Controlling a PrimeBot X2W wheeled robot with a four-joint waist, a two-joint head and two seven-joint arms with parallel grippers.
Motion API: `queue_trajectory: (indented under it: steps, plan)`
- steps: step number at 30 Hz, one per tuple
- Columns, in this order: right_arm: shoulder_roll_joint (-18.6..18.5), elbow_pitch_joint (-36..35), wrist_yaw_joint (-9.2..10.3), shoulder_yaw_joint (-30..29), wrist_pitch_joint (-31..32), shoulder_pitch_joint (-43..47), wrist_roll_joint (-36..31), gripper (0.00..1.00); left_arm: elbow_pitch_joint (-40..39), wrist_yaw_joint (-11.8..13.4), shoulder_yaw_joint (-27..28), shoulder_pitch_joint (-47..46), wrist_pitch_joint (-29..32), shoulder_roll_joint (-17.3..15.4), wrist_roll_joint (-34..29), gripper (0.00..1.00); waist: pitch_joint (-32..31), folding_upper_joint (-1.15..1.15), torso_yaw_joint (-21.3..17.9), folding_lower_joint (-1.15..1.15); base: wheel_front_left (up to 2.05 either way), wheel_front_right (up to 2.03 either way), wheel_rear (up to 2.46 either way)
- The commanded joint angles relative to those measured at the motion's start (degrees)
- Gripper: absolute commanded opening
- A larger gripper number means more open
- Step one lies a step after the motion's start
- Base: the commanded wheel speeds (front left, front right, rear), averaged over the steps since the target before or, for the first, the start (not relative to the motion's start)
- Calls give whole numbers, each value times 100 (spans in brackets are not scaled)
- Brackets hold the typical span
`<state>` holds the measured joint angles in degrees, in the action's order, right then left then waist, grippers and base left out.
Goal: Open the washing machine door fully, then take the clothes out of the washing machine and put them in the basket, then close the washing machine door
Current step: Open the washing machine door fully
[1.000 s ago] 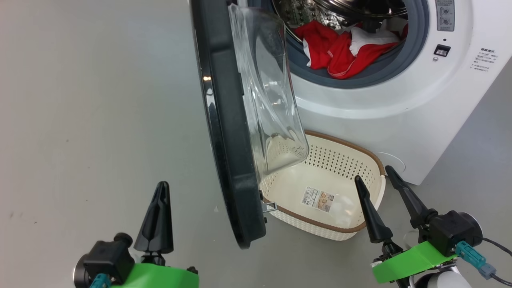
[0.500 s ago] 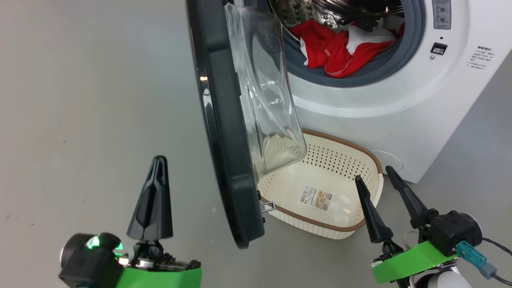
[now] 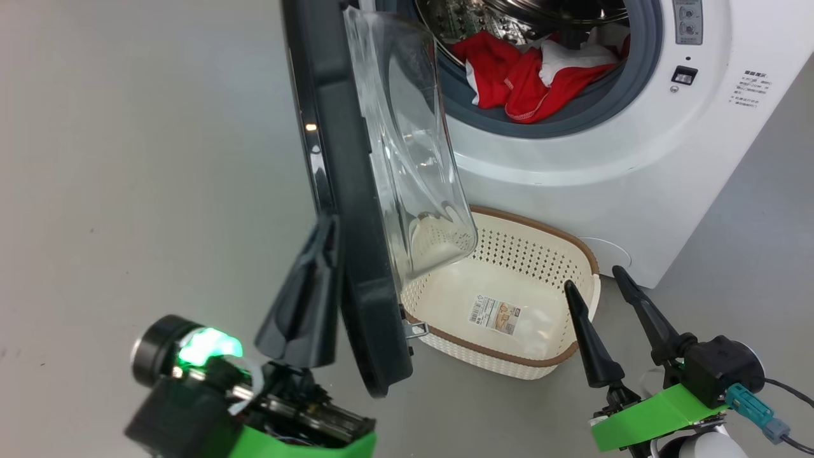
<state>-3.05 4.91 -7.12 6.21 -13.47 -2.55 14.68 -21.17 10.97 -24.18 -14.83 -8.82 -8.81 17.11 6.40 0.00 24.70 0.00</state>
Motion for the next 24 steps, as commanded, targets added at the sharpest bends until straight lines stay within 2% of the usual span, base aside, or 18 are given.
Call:
queue_trajectory:
  steps: [1, 7, 12, 19, 24]
  plan:
    - [17, -122, -36, 147, -60, -113, 67, 100, -164, -54, 97, -223, 81, -65, -79, 0, 6, 0, -16, 0, 0, 0, 0]
    - [17, -103, -36, 159, -77, -137, 100, 100, -6, -213, -430, -255, 491, 78, -14, 0, 23, 0, -58, 0, 0, 0, 0]
    - [17, -74, -36, 188, -90, -154, 130, 100, 272, -216, -713, -148, 837, 192, 134, 0, 21, 0, -108, 0, 0, 0, 0]
    - [17, -67, -36, 220, -108, -170, 158, 100, 754, -149, -826, -55, 1174, 170, 198, 0, 47, 0, -153, 0, 0, 0, 0]
    - [17, -78, -36, 241, -112, -175, 137, 100, 995, -73, -777, -22, 1173, 133, 180, 0, 89, 0, -171, 0, 0, 0, 0]
